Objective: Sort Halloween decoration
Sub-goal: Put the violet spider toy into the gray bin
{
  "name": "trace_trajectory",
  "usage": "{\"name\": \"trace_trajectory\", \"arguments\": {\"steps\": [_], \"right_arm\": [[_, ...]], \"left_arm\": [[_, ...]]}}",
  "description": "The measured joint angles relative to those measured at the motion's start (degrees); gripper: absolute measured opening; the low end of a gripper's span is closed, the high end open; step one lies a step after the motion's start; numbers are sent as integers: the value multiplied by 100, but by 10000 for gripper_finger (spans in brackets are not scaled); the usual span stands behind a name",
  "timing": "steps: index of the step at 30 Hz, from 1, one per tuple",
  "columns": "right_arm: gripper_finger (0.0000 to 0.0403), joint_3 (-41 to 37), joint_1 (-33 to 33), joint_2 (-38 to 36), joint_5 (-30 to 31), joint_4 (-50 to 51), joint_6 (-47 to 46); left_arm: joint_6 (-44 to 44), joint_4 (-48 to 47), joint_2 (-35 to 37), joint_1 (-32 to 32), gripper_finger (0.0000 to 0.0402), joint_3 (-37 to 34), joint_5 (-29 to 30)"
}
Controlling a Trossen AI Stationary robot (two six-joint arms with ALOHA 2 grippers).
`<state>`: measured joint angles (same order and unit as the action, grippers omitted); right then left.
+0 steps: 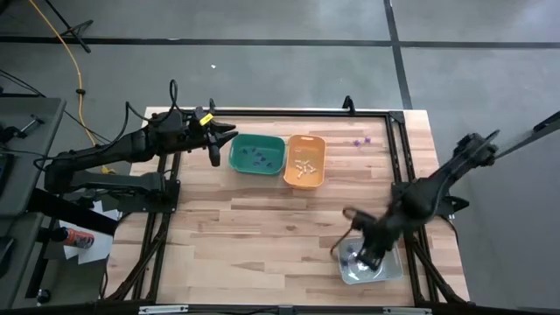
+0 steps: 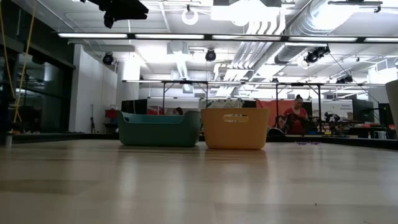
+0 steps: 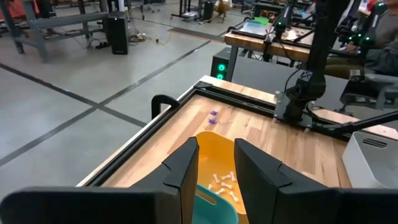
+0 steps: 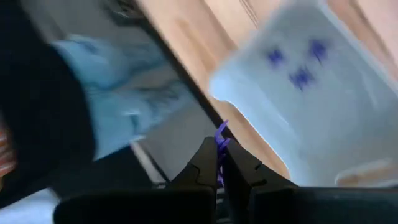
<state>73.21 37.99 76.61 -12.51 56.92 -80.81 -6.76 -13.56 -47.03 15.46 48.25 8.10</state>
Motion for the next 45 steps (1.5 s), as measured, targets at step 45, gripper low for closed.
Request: {"name": "trace_trajectory", "arguments": {"steps": [45], "right_arm": [[132, -3285, 687, -139, 252, -2596, -3808]], "left_arm": [[79, 0, -2, 0, 95, -4, 2]]}}
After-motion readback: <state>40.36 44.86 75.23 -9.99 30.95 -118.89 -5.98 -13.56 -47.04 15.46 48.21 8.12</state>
